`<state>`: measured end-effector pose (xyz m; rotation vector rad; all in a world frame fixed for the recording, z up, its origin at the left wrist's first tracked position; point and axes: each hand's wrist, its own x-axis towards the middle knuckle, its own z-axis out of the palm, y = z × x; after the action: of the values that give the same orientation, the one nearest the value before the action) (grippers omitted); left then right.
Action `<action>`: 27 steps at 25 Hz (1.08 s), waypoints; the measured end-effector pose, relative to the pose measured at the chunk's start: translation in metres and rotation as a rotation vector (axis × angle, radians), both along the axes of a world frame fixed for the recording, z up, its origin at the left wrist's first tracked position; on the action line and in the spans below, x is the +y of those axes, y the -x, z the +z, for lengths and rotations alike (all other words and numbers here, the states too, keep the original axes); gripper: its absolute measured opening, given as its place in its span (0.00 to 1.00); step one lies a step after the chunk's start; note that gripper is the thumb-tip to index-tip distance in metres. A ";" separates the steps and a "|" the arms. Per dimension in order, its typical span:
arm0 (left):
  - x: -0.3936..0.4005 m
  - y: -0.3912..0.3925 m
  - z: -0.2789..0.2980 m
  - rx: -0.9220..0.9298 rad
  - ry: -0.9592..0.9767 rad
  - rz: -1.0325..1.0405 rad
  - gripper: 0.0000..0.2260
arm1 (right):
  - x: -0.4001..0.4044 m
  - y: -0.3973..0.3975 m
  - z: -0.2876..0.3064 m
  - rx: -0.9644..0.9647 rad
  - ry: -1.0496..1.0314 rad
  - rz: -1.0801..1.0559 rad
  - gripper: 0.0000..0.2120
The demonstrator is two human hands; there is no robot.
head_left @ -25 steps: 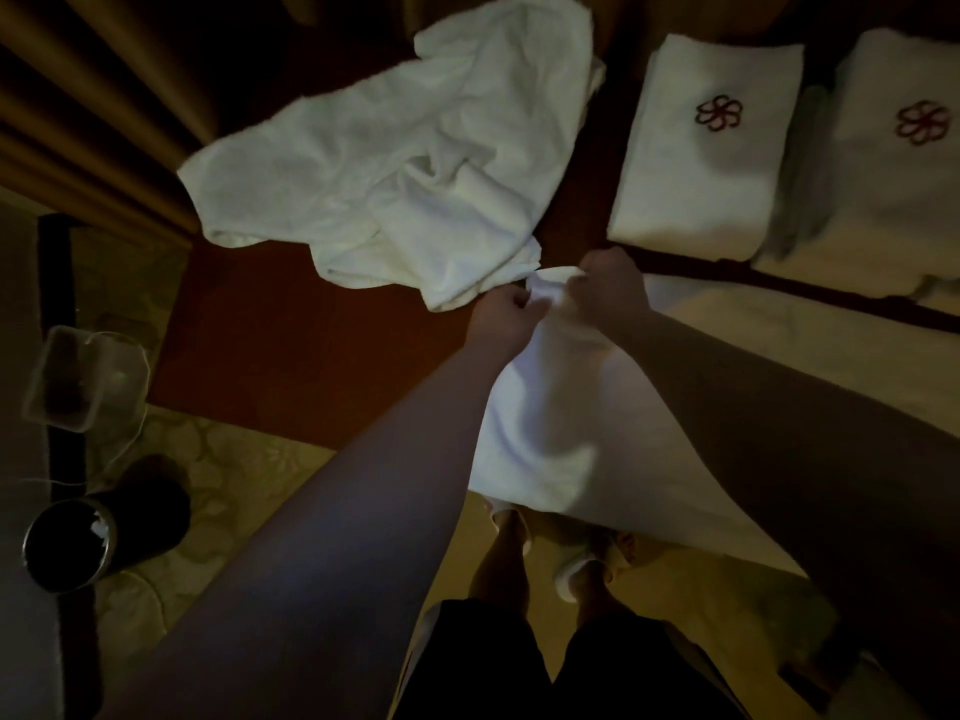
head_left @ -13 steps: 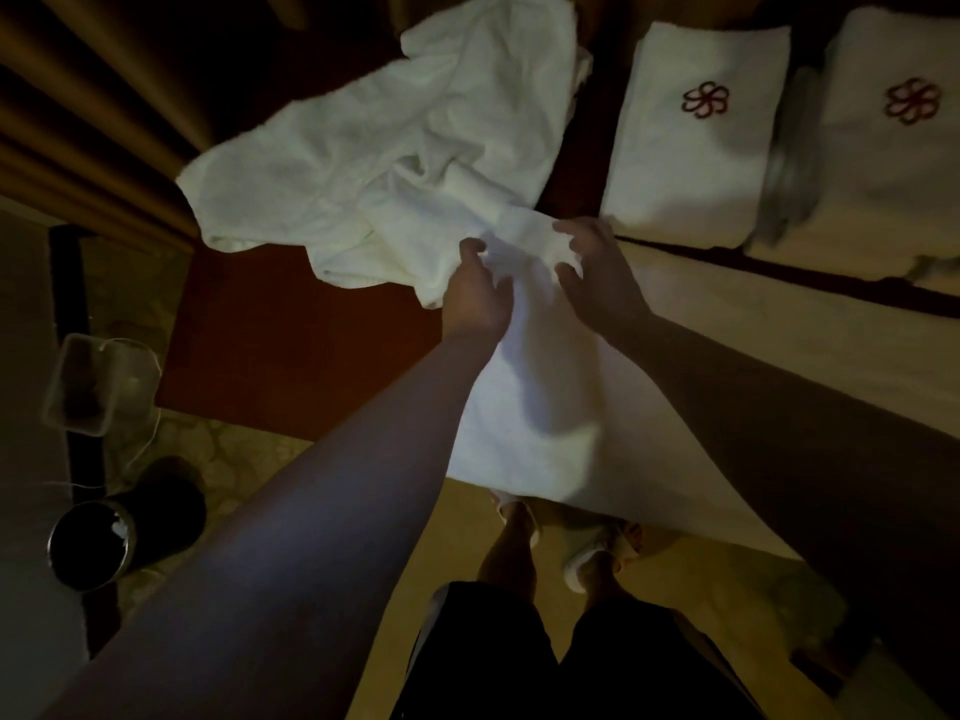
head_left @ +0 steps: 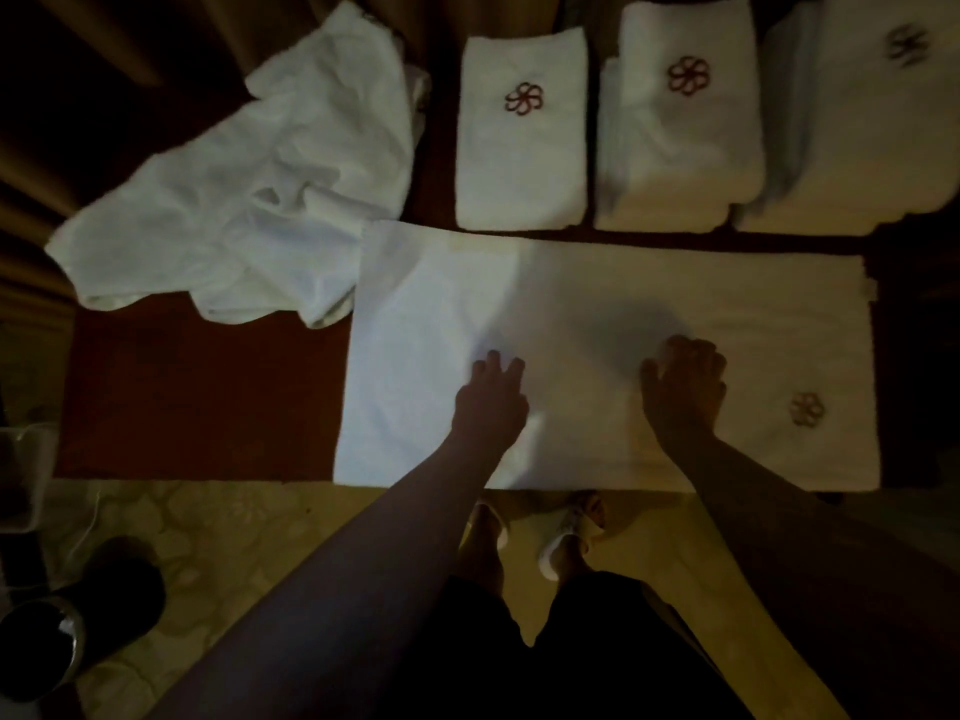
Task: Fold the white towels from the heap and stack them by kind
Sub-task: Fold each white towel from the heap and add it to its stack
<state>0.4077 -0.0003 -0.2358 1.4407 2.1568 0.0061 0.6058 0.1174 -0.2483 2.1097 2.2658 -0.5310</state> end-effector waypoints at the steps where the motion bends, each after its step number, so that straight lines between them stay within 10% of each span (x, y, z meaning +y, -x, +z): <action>1: 0.000 -0.008 -0.001 0.023 0.028 0.032 0.21 | 0.000 -0.018 -0.001 -0.048 0.026 -0.037 0.21; 17: 0.036 0.003 -0.017 0.078 0.066 -0.017 0.41 | 0.057 -0.109 -0.020 0.128 0.252 0.404 0.32; 23: 0.028 -0.042 -0.006 0.112 -0.094 0.216 0.11 | 0.046 -0.110 -0.008 0.013 0.035 0.309 0.16; 27: 0.007 -0.080 -0.001 0.005 -0.111 0.340 0.09 | 0.030 -0.120 -0.009 0.173 0.036 0.287 0.10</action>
<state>0.4881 0.0070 -0.2368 1.1131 2.4120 0.2491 0.7255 0.1473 -0.2571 1.7394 2.5680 -0.7588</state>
